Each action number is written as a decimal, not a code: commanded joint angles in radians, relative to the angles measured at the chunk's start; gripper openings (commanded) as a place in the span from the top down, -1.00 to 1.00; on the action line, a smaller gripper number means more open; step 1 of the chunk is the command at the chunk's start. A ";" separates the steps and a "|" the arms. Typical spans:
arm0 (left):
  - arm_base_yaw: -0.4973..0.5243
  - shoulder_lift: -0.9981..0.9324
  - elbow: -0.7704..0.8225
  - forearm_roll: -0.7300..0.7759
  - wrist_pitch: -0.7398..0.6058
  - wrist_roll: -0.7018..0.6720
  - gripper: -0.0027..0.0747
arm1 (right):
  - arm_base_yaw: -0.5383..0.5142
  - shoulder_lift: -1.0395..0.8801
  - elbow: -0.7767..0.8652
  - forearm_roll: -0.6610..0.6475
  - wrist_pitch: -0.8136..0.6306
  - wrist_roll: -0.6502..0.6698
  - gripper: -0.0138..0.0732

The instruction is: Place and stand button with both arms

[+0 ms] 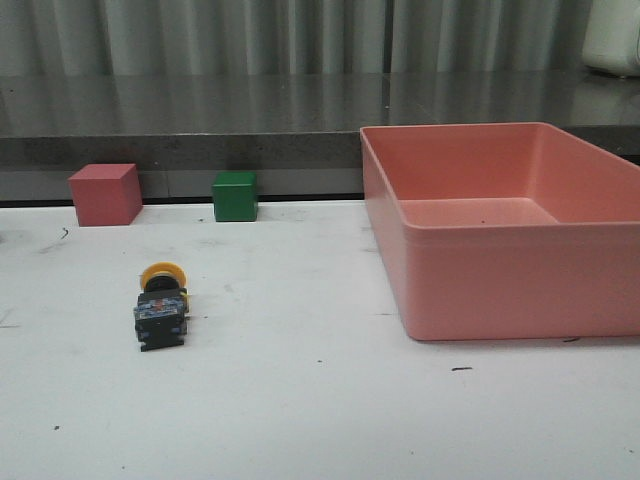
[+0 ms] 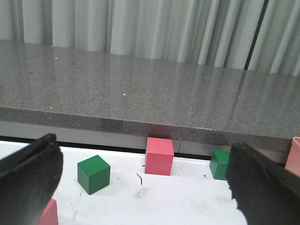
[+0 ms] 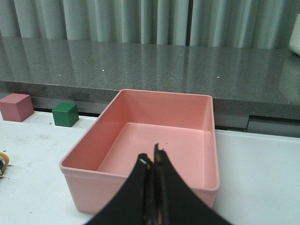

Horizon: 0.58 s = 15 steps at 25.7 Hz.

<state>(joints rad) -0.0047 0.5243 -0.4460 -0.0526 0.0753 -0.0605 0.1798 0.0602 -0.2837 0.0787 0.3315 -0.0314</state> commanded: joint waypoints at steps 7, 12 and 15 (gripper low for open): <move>-0.161 0.255 -0.223 -0.011 0.012 -0.003 -0.81 | -0.005 0.010 -0.023 -0.001 -0.085 -0.012 0.82; -0.285 0.425 -0.346 -0.011 0.118 -0.003 -0.81 | -0.005 0.010 -0.023 -0.001 -0.085 -0.012 0.82; -0.329 0.535 -0.418 -0.016 0.215 -0.005 -0.81 | -0.005 0.010 -0.023 -0.001 -0.085 -0.012 0.82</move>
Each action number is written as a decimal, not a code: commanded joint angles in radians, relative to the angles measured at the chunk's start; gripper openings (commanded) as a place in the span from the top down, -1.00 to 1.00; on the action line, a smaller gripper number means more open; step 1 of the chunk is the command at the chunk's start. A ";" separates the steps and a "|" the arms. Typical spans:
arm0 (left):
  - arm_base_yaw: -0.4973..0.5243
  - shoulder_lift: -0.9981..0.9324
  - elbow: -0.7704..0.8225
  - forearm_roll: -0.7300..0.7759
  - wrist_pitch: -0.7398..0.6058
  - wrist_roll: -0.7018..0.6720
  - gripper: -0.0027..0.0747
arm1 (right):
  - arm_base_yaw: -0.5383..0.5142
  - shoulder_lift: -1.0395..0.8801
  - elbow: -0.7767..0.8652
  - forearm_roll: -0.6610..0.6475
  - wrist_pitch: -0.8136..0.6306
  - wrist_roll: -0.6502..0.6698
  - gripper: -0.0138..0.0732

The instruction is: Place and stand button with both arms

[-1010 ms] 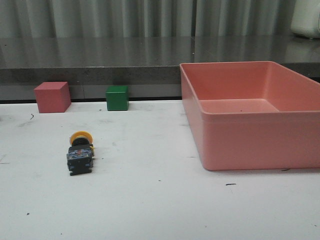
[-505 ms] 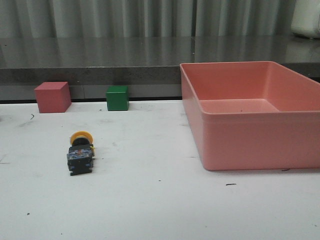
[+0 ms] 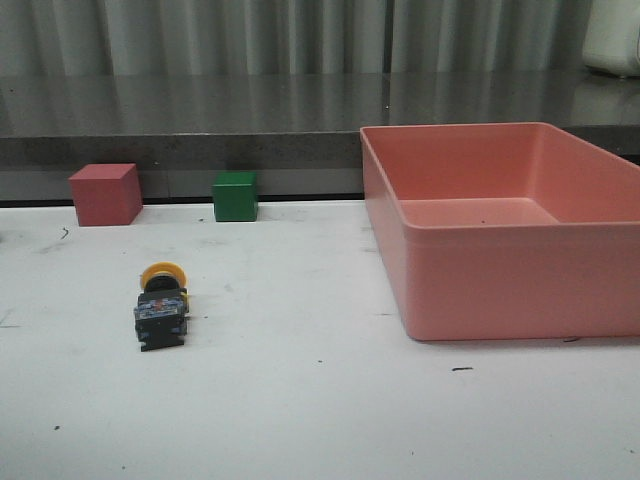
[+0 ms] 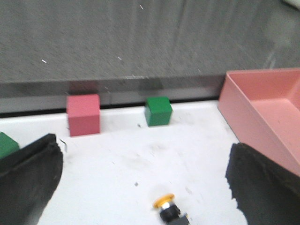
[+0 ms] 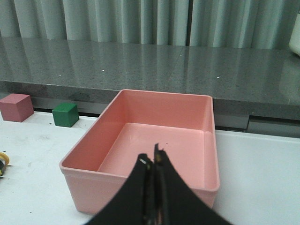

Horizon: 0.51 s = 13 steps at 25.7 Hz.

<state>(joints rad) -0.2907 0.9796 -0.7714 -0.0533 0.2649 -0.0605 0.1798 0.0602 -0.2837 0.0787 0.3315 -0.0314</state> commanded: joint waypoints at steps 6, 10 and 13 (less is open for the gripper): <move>-0.074 0.299 -0.268 -0.120 0.242 -0.005 -0.81 | -0.005 0.010 -0.023 -0.001 -0.085 -0.012 0.82; -0.077 0.421 -0.366 -0.196 0.348 -0.005 -0.81 | -0.005 0.010 -0.023 -0.001 -0.085 -0.012 0.82; -0.077 0.511 -0.438 -0.212 0.420 -0.005 -0.81 | -0.005 0.010 -0.023 -0.001 -0.085 -0.012 0.82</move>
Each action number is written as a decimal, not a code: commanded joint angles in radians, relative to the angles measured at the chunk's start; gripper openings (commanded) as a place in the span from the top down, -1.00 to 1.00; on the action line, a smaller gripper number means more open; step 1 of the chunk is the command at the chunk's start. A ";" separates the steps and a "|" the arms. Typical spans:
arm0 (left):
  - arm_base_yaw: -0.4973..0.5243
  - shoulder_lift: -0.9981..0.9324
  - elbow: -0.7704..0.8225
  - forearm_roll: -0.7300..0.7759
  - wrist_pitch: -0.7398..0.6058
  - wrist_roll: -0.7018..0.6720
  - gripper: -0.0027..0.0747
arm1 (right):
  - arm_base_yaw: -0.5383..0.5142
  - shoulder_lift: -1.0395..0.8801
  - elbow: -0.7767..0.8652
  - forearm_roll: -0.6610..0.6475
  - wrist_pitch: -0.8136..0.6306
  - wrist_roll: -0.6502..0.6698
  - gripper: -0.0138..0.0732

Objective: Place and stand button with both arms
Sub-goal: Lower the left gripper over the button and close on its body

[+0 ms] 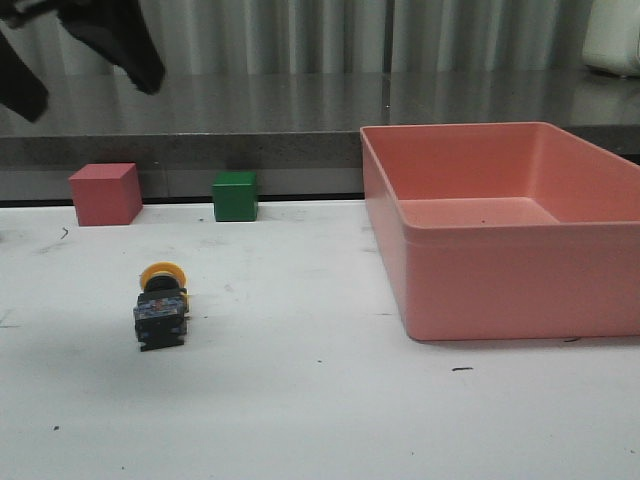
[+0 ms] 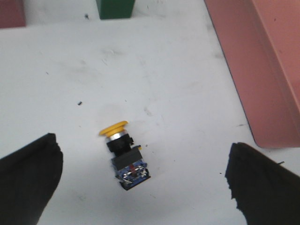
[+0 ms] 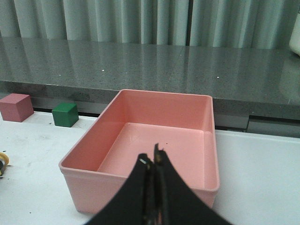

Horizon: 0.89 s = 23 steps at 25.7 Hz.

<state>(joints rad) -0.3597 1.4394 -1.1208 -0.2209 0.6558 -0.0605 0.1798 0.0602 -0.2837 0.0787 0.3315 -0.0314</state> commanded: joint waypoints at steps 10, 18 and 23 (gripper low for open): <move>-0.008 0.327 -0.289 -0.042 0.295 -0.124 -0.80 | -0.005 0.010 -0.023 -0.001 -0.085 -0.012 0.82; -0.008 0.507 -0.395 -0.027 0.396 -0.186 -0.80 | -0.005 0.010 -0.023 -0.001 -0.085 -0.012 0.82; -0.008 0.583 -0.445 0.004 0.421 -0.222 -0.80 | -0.005 0.010 -0.023 -0.001 -0.085 -0.012 0.82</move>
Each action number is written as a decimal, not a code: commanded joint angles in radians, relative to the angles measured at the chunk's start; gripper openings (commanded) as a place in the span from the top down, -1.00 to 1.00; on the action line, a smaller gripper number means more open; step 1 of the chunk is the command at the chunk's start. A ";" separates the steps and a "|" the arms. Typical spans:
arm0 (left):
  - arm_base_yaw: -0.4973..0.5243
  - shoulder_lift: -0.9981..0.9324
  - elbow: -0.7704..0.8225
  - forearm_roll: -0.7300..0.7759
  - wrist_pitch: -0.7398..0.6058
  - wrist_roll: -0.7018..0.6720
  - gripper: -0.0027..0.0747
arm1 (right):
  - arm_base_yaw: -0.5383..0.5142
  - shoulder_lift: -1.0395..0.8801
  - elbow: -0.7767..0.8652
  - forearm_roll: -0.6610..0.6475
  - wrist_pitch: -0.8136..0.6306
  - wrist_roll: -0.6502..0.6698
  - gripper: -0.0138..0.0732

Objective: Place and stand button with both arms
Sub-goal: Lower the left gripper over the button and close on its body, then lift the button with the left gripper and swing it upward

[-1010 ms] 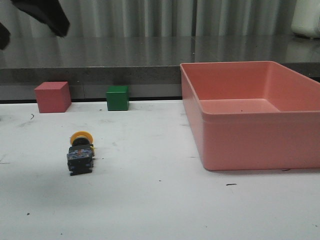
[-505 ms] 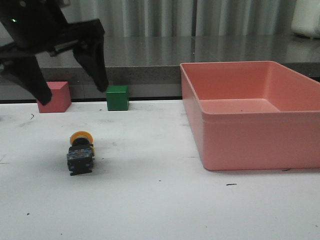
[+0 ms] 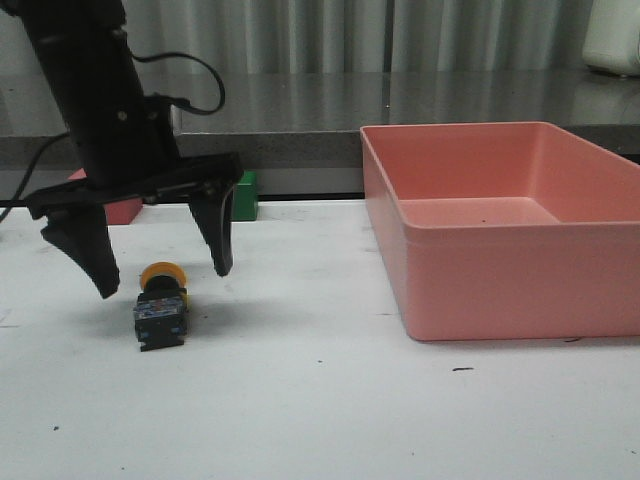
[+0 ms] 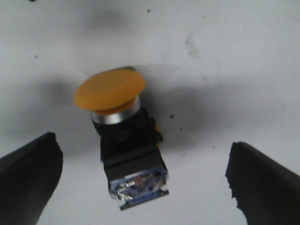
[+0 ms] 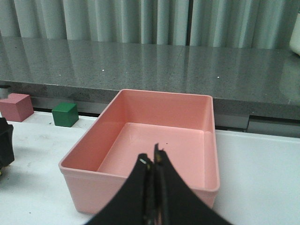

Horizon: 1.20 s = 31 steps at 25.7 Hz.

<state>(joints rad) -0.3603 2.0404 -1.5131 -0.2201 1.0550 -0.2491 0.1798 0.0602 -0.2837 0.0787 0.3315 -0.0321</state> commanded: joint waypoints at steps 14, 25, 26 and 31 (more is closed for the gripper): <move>-0.008 0.054 -0.137 0.003 0.036 -0.033 -0.72 | -0.005 0.010 -0.023 -0.001 -0.085 -0.012 0.82; -0.008 0.054 -0.139 0.003 0.050 -0.027 0.18 | -0.005 0.010 -0.023 -0.001 -0.085 -0.012 0.82; -0.008 0.054 -0.139 0.006 0.050 -0.025 0.27 | -0.005 0.010 -0.023 -0.001 -0.085 -0.012 0.82; -0.008 0.054 -0.139 0.010 0.056 -0.022 0.62 | -0.005 0.010 -0.023 -0.001 -0.085 -0.012 0.82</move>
<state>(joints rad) -0.3603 2.1469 -1.6230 -0.2018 1.0993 -0.2702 0.1798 0.0587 -0.2837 0.0787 0.3307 -0.0321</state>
